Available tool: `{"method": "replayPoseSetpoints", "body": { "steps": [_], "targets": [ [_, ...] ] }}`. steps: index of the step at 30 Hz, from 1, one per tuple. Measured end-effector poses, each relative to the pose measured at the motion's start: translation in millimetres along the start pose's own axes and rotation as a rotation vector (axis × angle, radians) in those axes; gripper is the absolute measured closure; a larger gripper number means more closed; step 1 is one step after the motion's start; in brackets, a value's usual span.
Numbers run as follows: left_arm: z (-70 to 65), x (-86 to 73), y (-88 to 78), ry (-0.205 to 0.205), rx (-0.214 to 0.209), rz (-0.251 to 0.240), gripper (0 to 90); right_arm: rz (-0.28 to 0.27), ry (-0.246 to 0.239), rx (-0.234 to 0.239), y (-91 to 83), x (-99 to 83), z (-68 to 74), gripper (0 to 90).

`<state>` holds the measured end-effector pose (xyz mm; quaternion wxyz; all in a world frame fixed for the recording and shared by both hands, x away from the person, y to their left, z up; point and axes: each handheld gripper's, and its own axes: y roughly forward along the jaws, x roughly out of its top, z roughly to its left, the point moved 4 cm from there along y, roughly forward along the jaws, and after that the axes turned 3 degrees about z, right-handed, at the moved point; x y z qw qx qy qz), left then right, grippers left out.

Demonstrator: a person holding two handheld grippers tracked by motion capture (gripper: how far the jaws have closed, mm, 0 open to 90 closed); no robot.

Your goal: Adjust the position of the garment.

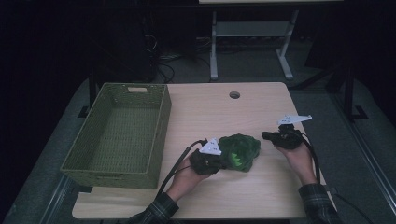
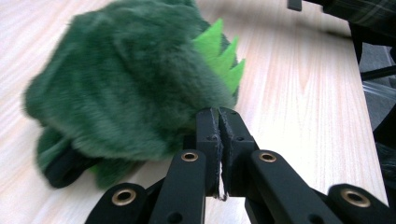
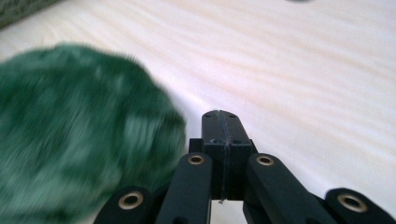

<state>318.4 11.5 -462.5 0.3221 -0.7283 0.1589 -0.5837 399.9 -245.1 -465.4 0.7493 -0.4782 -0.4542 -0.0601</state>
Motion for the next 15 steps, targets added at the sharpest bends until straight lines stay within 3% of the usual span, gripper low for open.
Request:
{"method": "replayPoseSetpoints", "body": {
  "steps": [5, 8, 15],
  "targets": [
    [-1.6, -0.5, 16.1, 0.004, -0.010, 0.027, 86.8, 0.018, -0.007, 0.052, 25.5, 8.3, 2.7, 89.9],
    [1.2, -2.9, 21.7, 0.002, -0.006, 0.044, 86.9, 0.057, -0.033, 0.088, 36.6, 7.4, 9.2, 89.9],
    [8.2, -7.7, 27.5, -0.006, 0.001, 0.069, 87.4, 0.079, -0.049, 0.130, 34.0, 2.7, 13.8, 89.9]
  ]
}}
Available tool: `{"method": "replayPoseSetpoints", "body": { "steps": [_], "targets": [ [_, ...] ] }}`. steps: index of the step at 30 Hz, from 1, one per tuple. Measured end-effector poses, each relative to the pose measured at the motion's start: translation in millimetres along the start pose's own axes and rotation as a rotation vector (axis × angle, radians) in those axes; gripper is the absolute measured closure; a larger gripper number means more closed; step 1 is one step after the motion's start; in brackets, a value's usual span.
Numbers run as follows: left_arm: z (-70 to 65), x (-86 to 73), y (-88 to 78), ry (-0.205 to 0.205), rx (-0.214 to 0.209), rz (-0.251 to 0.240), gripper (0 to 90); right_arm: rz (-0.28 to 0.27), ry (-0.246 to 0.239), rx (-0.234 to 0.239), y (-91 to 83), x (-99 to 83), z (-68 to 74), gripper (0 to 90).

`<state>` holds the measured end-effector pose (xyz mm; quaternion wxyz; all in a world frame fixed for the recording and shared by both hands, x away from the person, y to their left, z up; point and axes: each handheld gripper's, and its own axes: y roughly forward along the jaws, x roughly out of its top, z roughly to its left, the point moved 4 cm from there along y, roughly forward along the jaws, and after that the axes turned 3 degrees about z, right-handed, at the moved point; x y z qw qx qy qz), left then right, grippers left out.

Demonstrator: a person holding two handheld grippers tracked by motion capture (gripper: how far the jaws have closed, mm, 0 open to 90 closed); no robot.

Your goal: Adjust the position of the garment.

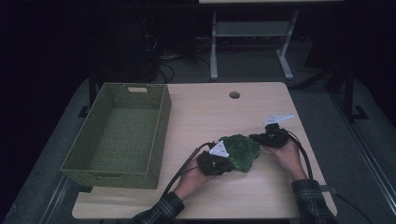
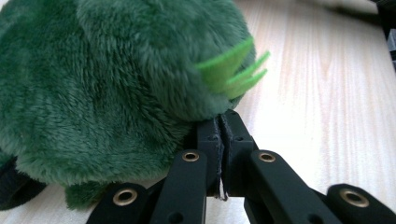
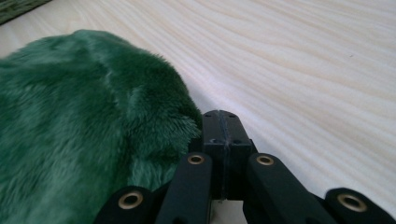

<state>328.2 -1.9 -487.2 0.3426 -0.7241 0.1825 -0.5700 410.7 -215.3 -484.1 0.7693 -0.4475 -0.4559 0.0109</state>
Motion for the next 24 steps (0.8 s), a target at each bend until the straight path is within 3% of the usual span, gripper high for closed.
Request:
{"method": "replayPoseSetpoints", "body": {
  "steps": [13, 24],
  "targets": [
    [14.4, -10.5, -4.5, -0.021, 0.021, 0.011, 87.5, 0.032, -0.019, 0.062, -6.2, -17.5, 15.6, 89.9],
    [29.3, -20.3, -16.0, -0.032, 0.027, 0.027, 87.5, 0.025, -0.051, 0.109, -12.5, -27.9, 43.4, 89.9]
  ]
}}
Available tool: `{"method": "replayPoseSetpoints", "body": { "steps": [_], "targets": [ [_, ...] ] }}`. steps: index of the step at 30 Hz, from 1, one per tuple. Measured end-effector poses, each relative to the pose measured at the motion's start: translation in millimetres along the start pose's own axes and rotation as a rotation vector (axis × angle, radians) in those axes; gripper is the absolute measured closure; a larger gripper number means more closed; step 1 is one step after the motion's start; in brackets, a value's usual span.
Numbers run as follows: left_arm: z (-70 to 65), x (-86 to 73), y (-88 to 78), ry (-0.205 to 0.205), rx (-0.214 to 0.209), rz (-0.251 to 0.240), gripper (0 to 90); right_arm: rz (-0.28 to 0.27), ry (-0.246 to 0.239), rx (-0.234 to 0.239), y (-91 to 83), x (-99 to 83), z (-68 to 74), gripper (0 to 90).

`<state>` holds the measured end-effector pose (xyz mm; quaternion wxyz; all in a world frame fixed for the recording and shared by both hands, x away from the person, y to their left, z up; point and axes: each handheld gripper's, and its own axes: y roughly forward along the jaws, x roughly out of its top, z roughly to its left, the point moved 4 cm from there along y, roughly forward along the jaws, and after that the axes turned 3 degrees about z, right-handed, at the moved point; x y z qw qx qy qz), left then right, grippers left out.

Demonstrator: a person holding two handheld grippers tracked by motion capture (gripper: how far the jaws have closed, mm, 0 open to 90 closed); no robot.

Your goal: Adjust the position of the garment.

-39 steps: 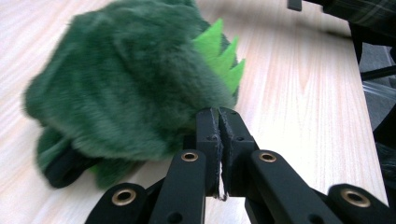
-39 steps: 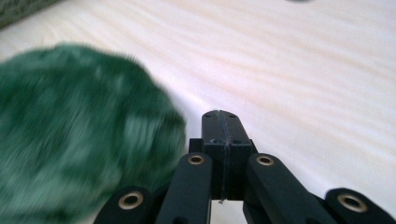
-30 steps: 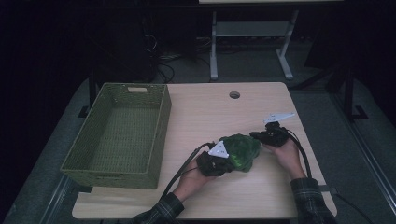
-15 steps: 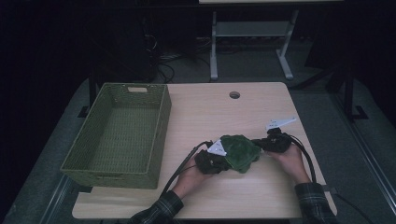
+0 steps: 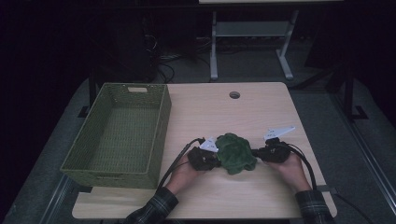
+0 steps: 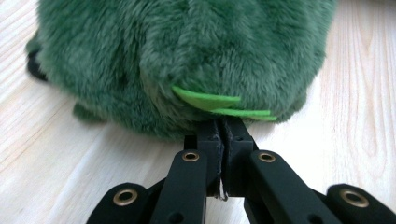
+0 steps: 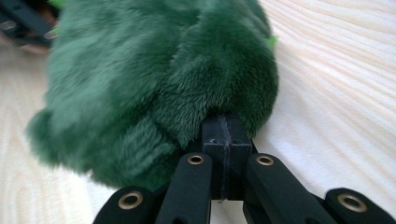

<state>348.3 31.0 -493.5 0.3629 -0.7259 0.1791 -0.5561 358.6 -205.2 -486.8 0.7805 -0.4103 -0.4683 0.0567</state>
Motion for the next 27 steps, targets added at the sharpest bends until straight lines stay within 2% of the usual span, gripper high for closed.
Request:
{"method": "replayPoseSetpoints", "body": {
  "steps": [7, 10, 16, 20, 24, 26, 27],
  "targets": [
    [8.3, -4.4, -7.2, 0.004, 0.015, 0.013, 87.5, 0.023, -0.041, 0.038, -2.4, -10.3, 26.6, 89.9],
    [10.4, -5.3, -7.6, -0.007, 0.020, 0.005, 87.5, 0.034, -0.050, 0.048, -2.3, -14.7, 34.9, 89.9],
    [12.6, -5.3, -13.1, -0.003, 0.031, 0.005, 87.5, 0.027, -0.055, 0.019, -7.7, -19.8, 35.3, 89.8],
    [13.6, -5.4, -18.8, -0.011, 0.041, -0.004, 87.4, -0.010, -0.039, -0.040, -17.1, -26.2, 30.4, 83.8],
    [13.3, -4.8, -26.9, 0.001, 0.057, -0.004, 85.8, -0.002, -0.001, -0.111, -21.5, -38.7, 20.4, 70.9],
    [12.3, -3.9, -31.0, 0.004, 0.059, -0.003, 84.5, -0.029, 0.031, -0.155, -25.4, -44.0, 15.5, 63.4],
    [12.2, -3.5, -32.8, 0.011, 0.062, -0.001, 83.6, -0.026, 0.032, -0.168, -27.5, -47.0, 12.0, 59.5]
  ]
}}
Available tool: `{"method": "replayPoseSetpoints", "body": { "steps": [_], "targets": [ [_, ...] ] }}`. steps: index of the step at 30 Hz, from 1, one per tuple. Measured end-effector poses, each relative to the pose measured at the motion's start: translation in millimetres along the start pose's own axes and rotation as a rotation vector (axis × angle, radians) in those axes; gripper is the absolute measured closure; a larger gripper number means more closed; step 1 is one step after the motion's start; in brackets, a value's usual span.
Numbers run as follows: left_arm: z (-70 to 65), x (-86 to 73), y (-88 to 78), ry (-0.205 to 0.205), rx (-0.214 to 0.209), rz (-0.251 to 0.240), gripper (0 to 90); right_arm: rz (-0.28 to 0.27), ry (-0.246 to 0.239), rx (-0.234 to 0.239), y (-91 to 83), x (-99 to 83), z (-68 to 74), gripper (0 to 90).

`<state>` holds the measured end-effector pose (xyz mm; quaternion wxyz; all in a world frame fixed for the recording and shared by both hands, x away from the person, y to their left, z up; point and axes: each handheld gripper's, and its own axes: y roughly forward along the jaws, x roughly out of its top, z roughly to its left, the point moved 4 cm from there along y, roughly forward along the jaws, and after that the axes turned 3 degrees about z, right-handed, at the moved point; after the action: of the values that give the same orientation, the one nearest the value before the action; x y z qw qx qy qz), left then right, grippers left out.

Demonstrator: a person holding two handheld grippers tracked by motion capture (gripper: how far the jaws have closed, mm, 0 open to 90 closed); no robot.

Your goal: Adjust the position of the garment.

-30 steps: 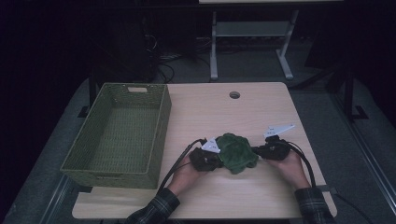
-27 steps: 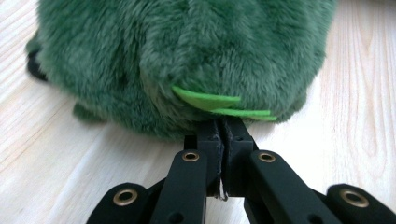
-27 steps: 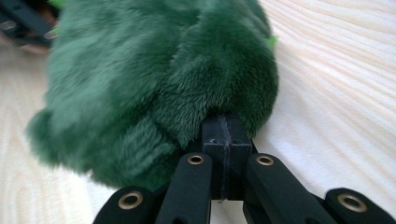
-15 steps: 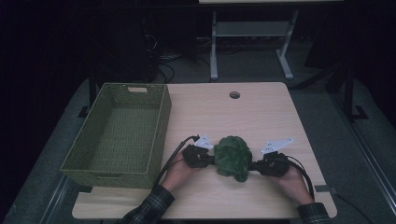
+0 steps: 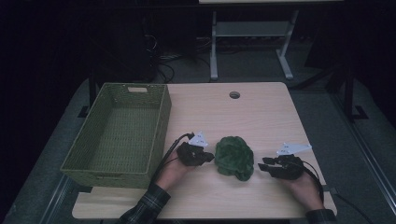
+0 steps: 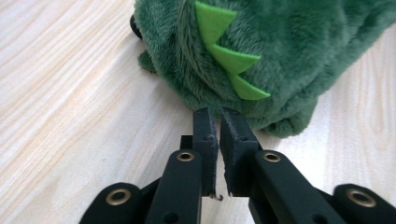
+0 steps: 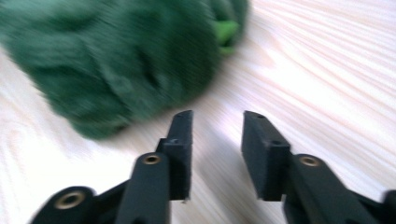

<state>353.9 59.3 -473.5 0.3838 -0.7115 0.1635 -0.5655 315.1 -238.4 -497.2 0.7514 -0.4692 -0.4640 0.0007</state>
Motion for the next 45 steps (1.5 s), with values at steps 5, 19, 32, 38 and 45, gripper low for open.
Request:
{"method": "replayPoseSetpoints", "body": {
  "steps": [5, 19, 32, 38, 45],
  "targets": [
    [-1.1, 5.5, -13.4, 0.012, -0.001, 0.000, 73.5, 0.002, 0.043, -0.122, -3.9, -11.5, -16.6, 36.9],
    [-6.9, 44.0, -25.0, 0.086, -0.008, 0.007, 25.2, -0.006, 0.062, -0.196, -1.6, -14.2, -27.0, 20.1],
    [-6.6, 71.3, 7.1, 0.163, -0.090, 0.109, 16.2, -0.006, 0.060, -0.196, -1.6, -14.2, -27.1, 20.1],
    [-10.3, 66.2, 21.4, 0.200, -0.133, 0.183, 15.4, -0.007, 0.062, -0.196, -1.6, -14.2, -27.1, 20.3],
    [-17.6, 61.2, 34.8, 0.228, -0.146, 0.222, 15.4, -0.007, 0.062, -0.196, -1.7, -14.2, -27.2, 20.4]
  ]
}}
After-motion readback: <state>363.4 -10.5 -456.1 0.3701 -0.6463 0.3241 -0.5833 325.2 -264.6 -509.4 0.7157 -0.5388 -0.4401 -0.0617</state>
